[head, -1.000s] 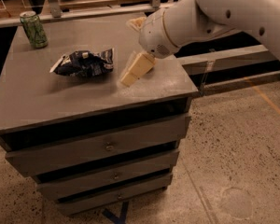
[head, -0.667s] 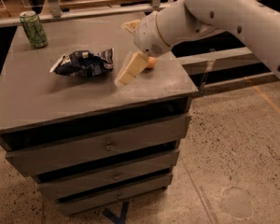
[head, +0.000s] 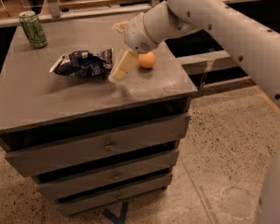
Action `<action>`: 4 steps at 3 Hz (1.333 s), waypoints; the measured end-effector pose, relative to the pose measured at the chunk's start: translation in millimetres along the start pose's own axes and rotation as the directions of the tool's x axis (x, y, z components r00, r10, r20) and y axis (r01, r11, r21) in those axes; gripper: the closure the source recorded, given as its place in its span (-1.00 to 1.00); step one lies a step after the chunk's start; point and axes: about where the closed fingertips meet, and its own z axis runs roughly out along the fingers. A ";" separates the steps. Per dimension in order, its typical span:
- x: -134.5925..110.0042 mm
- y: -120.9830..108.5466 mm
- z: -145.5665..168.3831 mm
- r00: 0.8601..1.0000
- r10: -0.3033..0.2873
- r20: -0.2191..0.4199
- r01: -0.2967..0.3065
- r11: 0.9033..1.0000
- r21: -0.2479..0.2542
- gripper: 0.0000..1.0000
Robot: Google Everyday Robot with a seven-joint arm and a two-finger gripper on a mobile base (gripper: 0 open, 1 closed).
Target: Pick blue chip bag
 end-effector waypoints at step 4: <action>4.3 -26.2 73.5 0.999 -0.042 0.017 0.044 0.994 -0.099 -0.17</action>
Offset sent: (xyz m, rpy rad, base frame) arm 0.0461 0.0445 -0.0350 -0.0106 0.0315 0.0622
